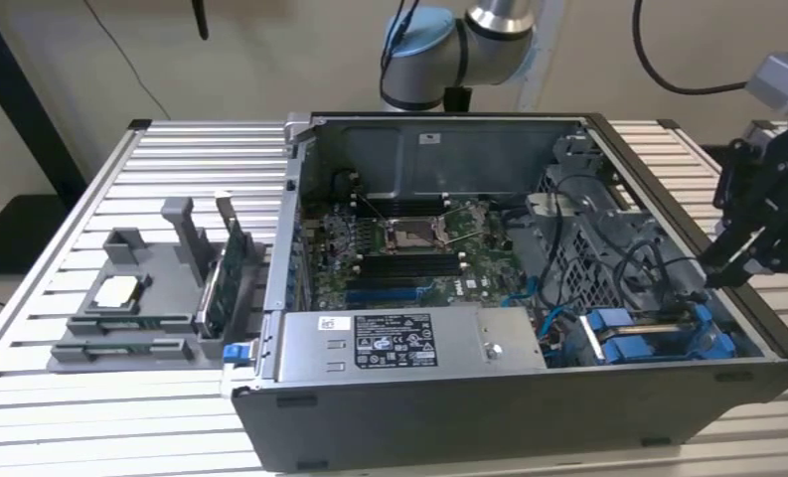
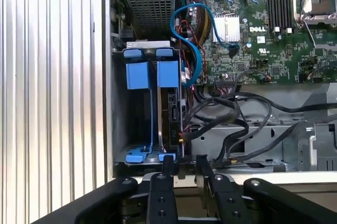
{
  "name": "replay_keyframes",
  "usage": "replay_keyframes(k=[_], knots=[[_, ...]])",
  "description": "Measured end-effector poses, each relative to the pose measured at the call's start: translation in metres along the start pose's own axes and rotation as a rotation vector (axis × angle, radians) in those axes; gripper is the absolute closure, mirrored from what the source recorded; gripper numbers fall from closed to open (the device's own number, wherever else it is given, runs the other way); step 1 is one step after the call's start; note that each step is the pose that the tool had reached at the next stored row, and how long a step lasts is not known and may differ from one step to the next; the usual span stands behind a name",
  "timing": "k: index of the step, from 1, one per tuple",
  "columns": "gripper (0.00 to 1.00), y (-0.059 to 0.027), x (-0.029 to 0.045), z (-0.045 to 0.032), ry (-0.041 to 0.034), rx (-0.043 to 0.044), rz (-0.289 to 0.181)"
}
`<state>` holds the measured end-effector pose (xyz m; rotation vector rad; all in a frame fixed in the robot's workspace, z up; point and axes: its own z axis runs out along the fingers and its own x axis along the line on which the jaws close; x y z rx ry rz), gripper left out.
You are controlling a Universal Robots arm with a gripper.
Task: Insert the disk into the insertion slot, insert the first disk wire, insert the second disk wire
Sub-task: 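Insert the second disk wire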
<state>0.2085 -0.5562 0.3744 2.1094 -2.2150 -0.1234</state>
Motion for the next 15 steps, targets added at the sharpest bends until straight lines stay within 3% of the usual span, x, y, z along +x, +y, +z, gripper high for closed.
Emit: replay_keyframes(k=[5,12,13,15], knots=[[0.69,-0.001,0.0,0.005,0.0016,-0.005,0.005],[0.7,-0.001,0.0001,0.0055,0.0034,-0.0086,0.009],[0.78,-0.0011,0.0003,0.0056,0.0032,-0.0086,0.009],[0.78,-0.0011,0.0008,0.0055,0.0033,-0.0086,0.01]])
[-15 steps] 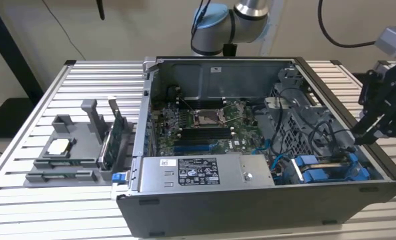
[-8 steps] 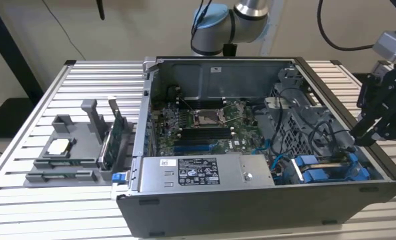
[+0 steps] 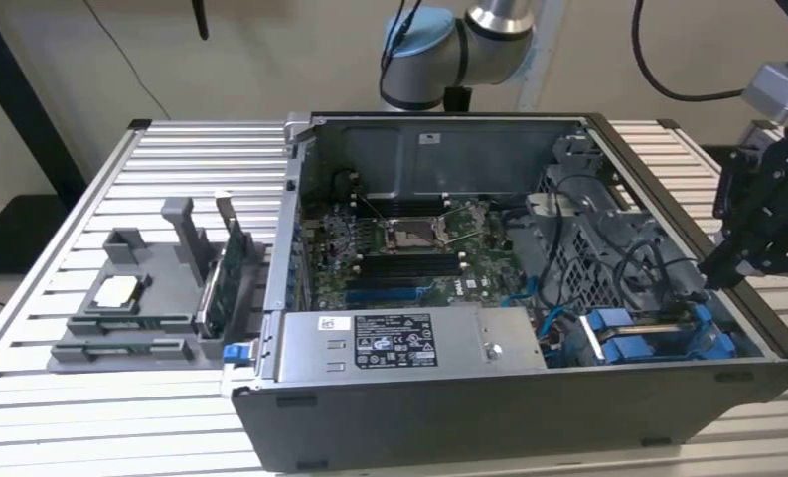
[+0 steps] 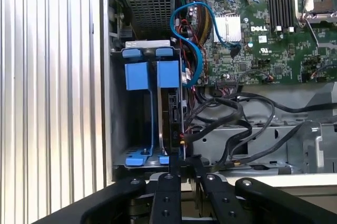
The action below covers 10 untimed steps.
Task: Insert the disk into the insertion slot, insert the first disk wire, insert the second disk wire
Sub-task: 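Insert the second disk wire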
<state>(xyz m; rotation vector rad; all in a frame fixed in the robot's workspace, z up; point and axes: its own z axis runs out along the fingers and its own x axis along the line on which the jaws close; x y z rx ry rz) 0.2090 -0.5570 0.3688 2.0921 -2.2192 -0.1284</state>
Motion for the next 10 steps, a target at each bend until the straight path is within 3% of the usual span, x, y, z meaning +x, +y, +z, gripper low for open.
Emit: replay_keyframes(k=[4,5,7,10], knots=[[0.8,0.0,0.001,0.0,-0.0004,0.0,0.004],[0.87,0.0,0.0013,0.0,-0.0005,0.0,0.004],[0.87,0.0,0.0018,-0.0008,-0.0001,0.0,0.004],[0.87,0.0,0.0031,-0.0033,0.0055,0.0001,0.006]])
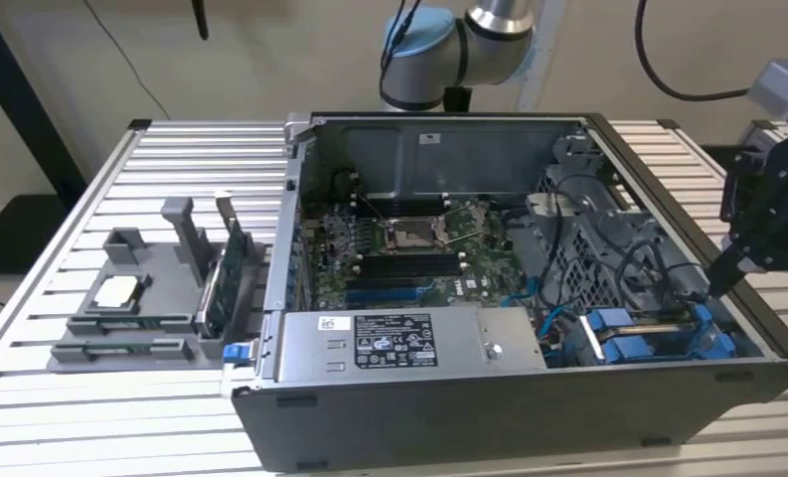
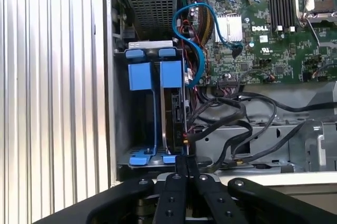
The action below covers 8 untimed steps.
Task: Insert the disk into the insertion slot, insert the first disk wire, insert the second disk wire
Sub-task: 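Insert the second disk wire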
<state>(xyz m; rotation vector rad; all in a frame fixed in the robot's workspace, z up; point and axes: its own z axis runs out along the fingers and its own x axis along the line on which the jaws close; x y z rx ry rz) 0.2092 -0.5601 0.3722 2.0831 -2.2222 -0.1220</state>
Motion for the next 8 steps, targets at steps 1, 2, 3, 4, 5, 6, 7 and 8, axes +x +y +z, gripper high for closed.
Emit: replay_keyframes(k=[1,2,3,4,5,6,7,8], knots=[[0.87,0.0,0.0002,-0.0002,0.0028,0.0002,0.0],[0.85,-0.0001,0.0003,-0.0001,0.0057,0.0003,0.001],[0.85,-0.0002,0.0004,-0.0002,0.0096,0.0006,0.001],[0.79,-0.0005,0.0004,-0.0002,0.0141,0.0009,0.002],[0.79,-0.0005,0.0004,0.0,0.0183,0.0012,0.003],[0.73,-0.0005,0.0004,0.0004,0.0233,0.0015,0.004],[0.73,-0.0006,0.0005,0.0007,0.0274,0.0018,0.005],[0.73,-0.0007,0.0005,0.0013,0.0303,0.002,0.005]])
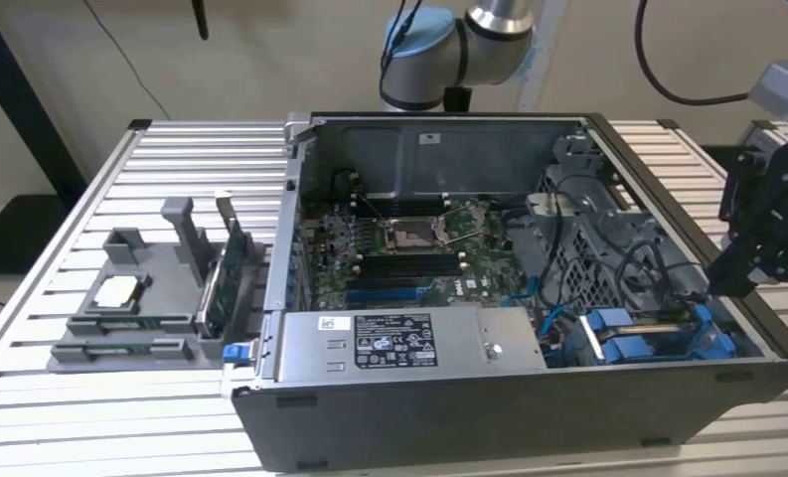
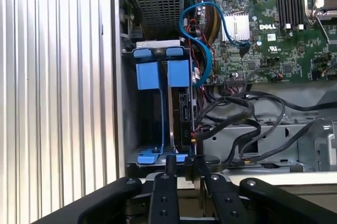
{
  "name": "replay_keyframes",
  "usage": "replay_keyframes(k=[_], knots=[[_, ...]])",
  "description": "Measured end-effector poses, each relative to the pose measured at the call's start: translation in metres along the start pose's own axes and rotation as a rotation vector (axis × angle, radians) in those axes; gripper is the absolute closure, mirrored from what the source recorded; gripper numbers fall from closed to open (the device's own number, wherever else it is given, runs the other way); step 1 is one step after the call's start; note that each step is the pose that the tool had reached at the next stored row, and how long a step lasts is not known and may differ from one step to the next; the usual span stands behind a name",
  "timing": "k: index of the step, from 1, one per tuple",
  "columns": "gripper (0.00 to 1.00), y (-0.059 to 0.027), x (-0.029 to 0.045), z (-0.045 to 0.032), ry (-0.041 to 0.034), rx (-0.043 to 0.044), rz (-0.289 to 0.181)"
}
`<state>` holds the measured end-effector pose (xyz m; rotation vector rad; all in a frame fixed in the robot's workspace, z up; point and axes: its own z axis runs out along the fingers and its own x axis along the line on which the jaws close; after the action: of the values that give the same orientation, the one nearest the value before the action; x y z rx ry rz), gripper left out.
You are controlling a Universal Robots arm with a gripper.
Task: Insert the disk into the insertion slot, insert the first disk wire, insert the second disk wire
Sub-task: 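Insert the second disk wire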
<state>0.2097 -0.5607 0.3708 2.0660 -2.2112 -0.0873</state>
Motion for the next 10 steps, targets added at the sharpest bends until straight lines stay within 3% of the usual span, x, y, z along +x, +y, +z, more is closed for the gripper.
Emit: replay_keyframes(k=[10], knots=[[0.73,-0.0007,-0.0002,0.0058,-0.0032,-0.0013,0.03]])
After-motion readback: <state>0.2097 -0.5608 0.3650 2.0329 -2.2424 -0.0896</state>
